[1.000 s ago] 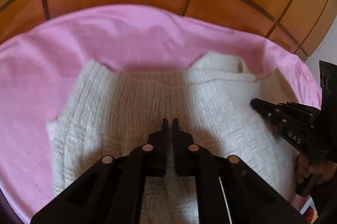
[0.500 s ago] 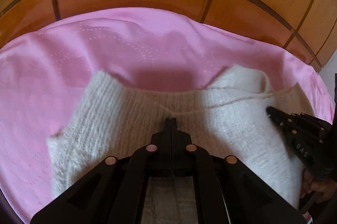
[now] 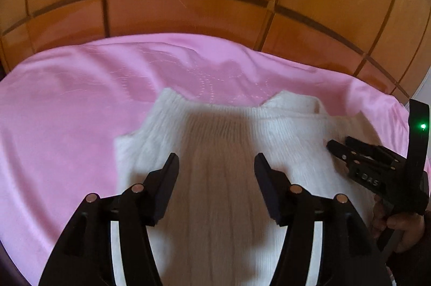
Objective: Fold small clothes
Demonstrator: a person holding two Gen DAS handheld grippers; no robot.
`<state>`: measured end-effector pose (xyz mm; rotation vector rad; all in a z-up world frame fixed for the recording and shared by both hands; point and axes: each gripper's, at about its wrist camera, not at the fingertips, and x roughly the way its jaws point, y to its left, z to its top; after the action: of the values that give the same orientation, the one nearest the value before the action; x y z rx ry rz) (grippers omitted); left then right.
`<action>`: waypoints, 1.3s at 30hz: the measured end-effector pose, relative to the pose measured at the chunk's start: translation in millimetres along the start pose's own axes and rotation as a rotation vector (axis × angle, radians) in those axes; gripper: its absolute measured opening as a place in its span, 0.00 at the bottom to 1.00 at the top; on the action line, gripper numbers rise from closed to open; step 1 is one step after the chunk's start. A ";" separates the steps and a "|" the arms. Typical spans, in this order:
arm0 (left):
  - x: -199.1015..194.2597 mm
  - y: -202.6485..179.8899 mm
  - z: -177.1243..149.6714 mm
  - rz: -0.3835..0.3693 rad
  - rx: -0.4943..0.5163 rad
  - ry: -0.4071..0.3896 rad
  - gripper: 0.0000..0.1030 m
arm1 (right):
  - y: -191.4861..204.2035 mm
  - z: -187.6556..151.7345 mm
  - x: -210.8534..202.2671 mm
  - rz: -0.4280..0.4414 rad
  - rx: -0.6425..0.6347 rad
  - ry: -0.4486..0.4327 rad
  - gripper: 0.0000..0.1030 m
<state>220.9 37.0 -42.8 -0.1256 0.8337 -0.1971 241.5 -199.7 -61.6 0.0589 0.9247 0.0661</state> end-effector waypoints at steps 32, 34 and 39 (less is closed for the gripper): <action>-75.2 128.1 -113.7 -0.099 -0.414 0.018 0.49 | -142.1 -164.8 -118.8 0.131 0.494 0.080 0.56; -66.7 127.1 -115.5 -0.164 -0.419 0.035 0.40 | -136.3 -163.5 -118.3 0.137 0.460 0.092 0.47; -51.0 115.2 -121.3 -0.220 -0.398 0.082 0.15 | -132.5 -157.5 -115.7 0.149 0.430 0.095 0.11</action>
<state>111.4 156.6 -108.5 -0.5875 0.9331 -0.2420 50.4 -337.7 -74.7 0.5281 1.0160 0.0073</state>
